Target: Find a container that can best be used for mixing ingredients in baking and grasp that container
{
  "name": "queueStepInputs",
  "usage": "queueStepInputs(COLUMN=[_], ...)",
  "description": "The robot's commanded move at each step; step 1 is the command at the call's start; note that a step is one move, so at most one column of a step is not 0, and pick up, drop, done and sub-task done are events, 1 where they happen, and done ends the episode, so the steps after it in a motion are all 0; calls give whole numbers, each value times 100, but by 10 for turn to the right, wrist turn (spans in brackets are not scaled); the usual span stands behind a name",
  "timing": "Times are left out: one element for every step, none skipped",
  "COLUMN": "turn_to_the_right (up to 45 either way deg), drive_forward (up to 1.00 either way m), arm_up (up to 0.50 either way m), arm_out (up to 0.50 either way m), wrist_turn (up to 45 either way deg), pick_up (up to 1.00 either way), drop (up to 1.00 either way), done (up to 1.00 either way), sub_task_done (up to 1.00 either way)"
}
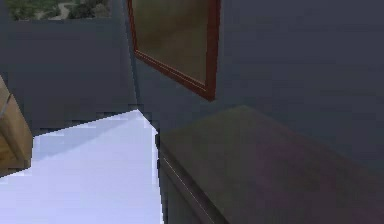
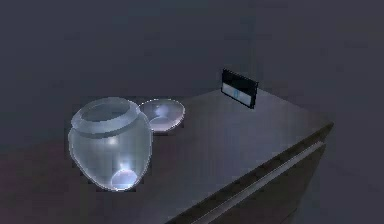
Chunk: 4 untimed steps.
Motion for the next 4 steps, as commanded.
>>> queueStepInputs(turn_to_the_right=[0, 0, 0, 0], drive_forward=[0, 0, 0, 0], arm_up=[50, 38, 0, 0], arm_out=[0, 0, 30, 0], wrist_turn=[0, 0, 0, 450], pick_up=[0, 0, 0, 0], drop=[0, 0, 0, 0], done=[0, 0, 0, 0], sub_task_done=[0, 0, 0, 0])
